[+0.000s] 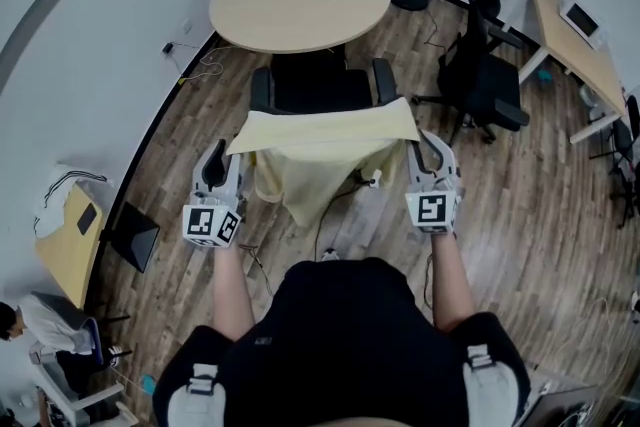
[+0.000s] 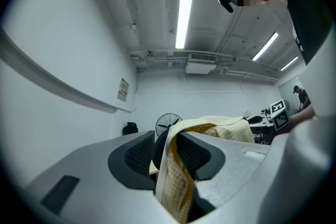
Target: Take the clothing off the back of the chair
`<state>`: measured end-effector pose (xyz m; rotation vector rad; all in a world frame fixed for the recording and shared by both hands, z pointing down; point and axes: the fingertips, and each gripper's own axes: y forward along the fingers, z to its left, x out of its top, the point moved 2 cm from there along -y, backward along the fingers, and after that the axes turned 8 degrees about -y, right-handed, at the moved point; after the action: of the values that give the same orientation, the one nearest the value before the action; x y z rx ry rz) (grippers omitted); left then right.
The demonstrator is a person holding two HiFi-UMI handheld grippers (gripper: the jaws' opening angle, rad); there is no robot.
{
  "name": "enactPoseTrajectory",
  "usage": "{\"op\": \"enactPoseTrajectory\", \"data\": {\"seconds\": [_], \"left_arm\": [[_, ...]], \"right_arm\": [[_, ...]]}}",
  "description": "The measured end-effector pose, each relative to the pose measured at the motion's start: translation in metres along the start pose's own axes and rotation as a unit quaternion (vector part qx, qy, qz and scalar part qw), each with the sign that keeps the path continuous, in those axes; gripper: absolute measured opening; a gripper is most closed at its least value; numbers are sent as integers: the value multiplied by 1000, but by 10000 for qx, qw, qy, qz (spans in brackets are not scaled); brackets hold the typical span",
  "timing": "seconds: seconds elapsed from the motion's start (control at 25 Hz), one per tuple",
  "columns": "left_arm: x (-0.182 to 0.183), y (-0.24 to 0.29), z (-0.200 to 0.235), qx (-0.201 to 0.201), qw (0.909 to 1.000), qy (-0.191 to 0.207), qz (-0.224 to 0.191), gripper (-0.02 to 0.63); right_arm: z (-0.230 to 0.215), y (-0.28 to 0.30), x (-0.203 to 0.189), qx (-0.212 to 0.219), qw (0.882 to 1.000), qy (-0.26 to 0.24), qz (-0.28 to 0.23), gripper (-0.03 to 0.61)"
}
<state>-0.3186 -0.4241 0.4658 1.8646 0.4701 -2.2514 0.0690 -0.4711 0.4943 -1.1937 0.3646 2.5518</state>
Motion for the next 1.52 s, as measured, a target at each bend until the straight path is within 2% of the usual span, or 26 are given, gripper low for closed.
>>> {"op": "enactPoseTrajectory", "data": {"seconds": [0.24,0.52,0.88,1.24,1.52], "left_arm": [[1,7,-2,-249,9996,-85,-78,106],[1,10,-5,-525,9981,-257,-177,14],[2,5,-11,-681,9968,-369,-220,9],[-4,-7,-16,-687,9967,-397,-193,9],[3,-28,-25,-420,9976,-447,-332,8]], "right_arm": [[-3,3,1,-98,9999,52,7,41],[-3,2,3,-198,9997,102,73,8],[-1,-7,3,-261,9996,105,102,6],[6,-13,5,-259,9996,75,-4,6],[2,-40,6,-239,9997,48,-34,6]]}}
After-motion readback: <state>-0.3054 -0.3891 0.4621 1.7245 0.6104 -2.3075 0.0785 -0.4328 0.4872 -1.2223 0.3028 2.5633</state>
